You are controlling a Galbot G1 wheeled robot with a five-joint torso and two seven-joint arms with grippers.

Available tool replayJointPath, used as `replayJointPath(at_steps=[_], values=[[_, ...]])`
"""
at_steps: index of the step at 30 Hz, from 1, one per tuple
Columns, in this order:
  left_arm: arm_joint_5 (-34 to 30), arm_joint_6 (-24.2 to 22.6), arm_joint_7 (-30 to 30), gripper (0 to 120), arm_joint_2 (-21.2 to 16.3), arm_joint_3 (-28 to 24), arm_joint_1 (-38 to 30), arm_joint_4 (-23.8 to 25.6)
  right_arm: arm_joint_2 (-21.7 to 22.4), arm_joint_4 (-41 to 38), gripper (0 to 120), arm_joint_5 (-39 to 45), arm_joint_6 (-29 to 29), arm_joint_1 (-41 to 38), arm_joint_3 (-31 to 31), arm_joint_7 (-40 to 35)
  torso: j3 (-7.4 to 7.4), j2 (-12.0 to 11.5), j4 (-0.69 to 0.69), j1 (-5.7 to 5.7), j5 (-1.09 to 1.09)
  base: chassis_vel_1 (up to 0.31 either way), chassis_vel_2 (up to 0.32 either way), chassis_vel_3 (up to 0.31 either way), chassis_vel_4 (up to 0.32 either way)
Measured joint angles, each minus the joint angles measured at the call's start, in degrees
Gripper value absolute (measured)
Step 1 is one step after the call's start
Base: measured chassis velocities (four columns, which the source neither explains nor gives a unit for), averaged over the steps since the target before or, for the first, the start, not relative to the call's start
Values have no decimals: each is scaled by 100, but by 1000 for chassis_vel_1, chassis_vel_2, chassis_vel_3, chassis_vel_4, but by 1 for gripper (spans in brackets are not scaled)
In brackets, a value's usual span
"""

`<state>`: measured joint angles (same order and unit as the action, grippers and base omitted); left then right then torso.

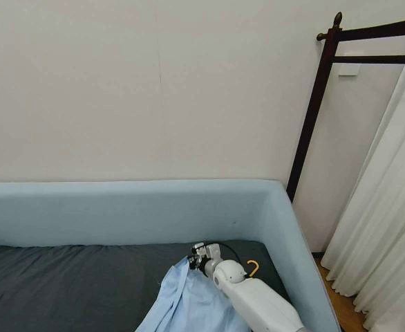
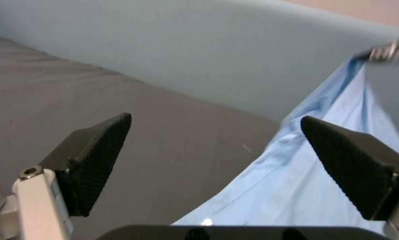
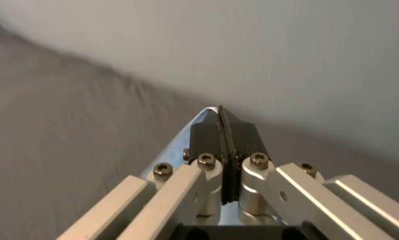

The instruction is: Pick up the clothes from the sofa and hang them on the clothes hanger.

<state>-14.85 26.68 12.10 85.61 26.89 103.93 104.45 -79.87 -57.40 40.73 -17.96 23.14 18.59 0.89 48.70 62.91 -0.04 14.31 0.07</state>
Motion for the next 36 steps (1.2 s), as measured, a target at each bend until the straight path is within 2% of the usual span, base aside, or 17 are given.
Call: replayJointPath(at_steps=[2,4,7,13,16,19,20,23,24,25,26,27,28,29,31,33,36], values=[[-32,-35,11,100,0,0,-62,0,443,-1016,0,324,-37,-376,130,-155,0,0,2,0,-1,0,0,0,0],[-35,-39,13,100,1,0,-68,4,495,-1132,0,366,-43,-445,144,-172,0,0,1,0,-1,0,0,0,0],[-50,-53,21,100,8,3,-86,64,881,-1906,0,819,-68,-1137,338,-240,0,0,2,0,0,0,0,0,0],[-99,-54,33,100,48,36,-76,135,1201,-2644,0,1405,-101,-1871,396,-309,-1,0,4,0,0,0,0,0,0],[-119,-54,36,100,56,40,-66,150,1333,-2946,0,1597,-169,-1965,315,-407,-1,0,4,0,-1,0,0,0,0],[-125,-46,38,100,51,43,-51,156,1957,-3910,0,2046,-294,-1805,94,-591,-2,1,4,0,-2,0,0,0,0],[-125,-46,38,100,51,43,-51,156,1957,-3910,0,2046,-294,-1805,94,-591,-2,1,4,0,-2,0,0,0,0],[-125,-31,36,100,26,36,-48,119,2750,-4685,0,2142,-321,-1221,-89,-621,-1,0,3,0,1,0,0,0,0],[-120,-31,35,100,14,26,-49,93,3233,-5011,0,2088,-268,-714,-189,-605,-2,1,-2,-1,-1,0,0,0,0],[-106,-30,33,100,11,19,-50,72,3518,-5152,0,2027,-226,-250,-299,-579,-2,1,-2,-1,0,0,0,0,0],[-106,-30,33,100,11,19,-50,72,3518,-5152,0,2027,-226,-250,-299,-579,-2,1,-2,-1,0,0,0,0,0],[-83,-30,29,100,10,2,-52,48,3746,-5231,0,1924,-190,435,-503,-544,-1,1,-4,0,3,0,0,0,0],[-61,-30,21,100,9,-15,-53,34,3815,-5232,0,1860,-182,791,-623,-527,-1,1,-4,0,5,0,0,0,0],[-61,-30,21,100,9,-15,-53,34,3815,-5232,0,1860,-182,791,-623,-527,-1,1,-4,0,5,0,0,0,0],[2,-30,3,100,20,-53,-55,3,3846,-5079,0,1659,-146,1659,-891,-495,-2,1,0,-1,2,0,0,0,0],[84,-33,-10,100,36,-91,-53,-30,3664,-4588,0,1350,-82,2524,-1092,-467,-1,1,1,-1,4,0,0,0,0],[139,-37,-23,100,46,-118,-43,-43,3416,-4135,0,1103,-13,2809,-1167,-463,-1,1,0,-1,2,0,0,0,0]])
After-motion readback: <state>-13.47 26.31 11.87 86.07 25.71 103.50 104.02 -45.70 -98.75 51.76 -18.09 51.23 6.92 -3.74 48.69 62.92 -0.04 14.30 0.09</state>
